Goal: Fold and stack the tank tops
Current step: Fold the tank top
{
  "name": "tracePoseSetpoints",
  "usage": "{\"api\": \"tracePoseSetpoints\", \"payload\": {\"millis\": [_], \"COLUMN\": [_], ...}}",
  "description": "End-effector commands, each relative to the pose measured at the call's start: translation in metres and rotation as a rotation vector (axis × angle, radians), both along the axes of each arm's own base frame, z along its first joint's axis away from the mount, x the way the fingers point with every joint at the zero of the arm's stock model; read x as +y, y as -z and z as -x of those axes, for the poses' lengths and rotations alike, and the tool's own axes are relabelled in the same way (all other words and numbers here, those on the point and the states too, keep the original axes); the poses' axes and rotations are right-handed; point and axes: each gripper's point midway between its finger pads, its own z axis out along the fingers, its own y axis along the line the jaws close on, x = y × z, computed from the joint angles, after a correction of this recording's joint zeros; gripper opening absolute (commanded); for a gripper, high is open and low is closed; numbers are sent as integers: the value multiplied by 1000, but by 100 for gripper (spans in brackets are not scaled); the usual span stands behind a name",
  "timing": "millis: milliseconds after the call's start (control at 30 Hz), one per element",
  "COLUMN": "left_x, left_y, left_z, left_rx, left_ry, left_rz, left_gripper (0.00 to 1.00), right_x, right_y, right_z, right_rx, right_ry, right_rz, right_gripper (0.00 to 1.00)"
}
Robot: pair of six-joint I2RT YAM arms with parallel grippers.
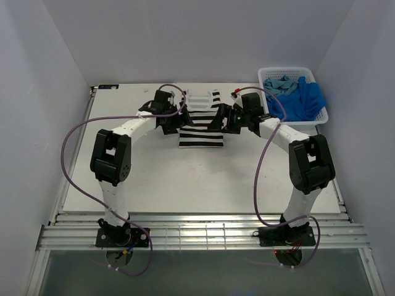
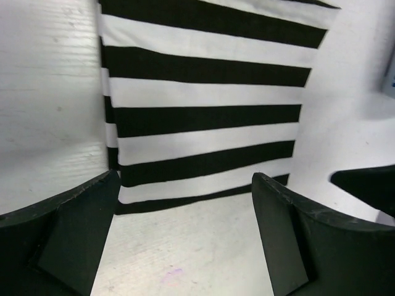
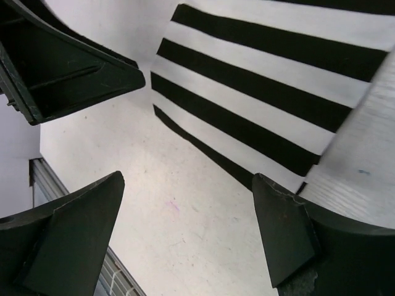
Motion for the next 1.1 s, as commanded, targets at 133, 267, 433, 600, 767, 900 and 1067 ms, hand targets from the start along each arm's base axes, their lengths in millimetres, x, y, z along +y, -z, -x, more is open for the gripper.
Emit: {"api": "tracePoseSetpoints", "payload": {"millis": [133, 267, 433, 600, 767, 900, 1067], "left_x": [-28, -27, -15, 2, 15, 17, 18], "left_y": [-15, 19, 47, 80, 91, 80, 41], "left_z": [9, 22, 44, 74, 93, 102, 102], "left_rx": [-10, 82, 150, 246, 284, 275, 189], "left_ry": [69, 72, 54, 19, 2, 10, 10], "left_rz": [157, 143, 102, 42, -5, 7, 27], "left_gripper": [98, 98, 98, 98, 98, 98, 98], "right_x": [32, 33, 24, 8, 1, -4, -5], "right_y": [-1, 31, 61, 92, 105, 96, 63], "right_z": [18, 20, 37, 49, 55, 65, 79], "right_rx": [-36, 49, 127, 165, 175, 146, 71], "right_ry": [-103, -103, -80, -46, -37, -49, -83], "right_rz": [-125, -116, -85, -18, 19, 24, 13], "right_gripper": [90, 90, 90, 90, 90, 90, 90]}}
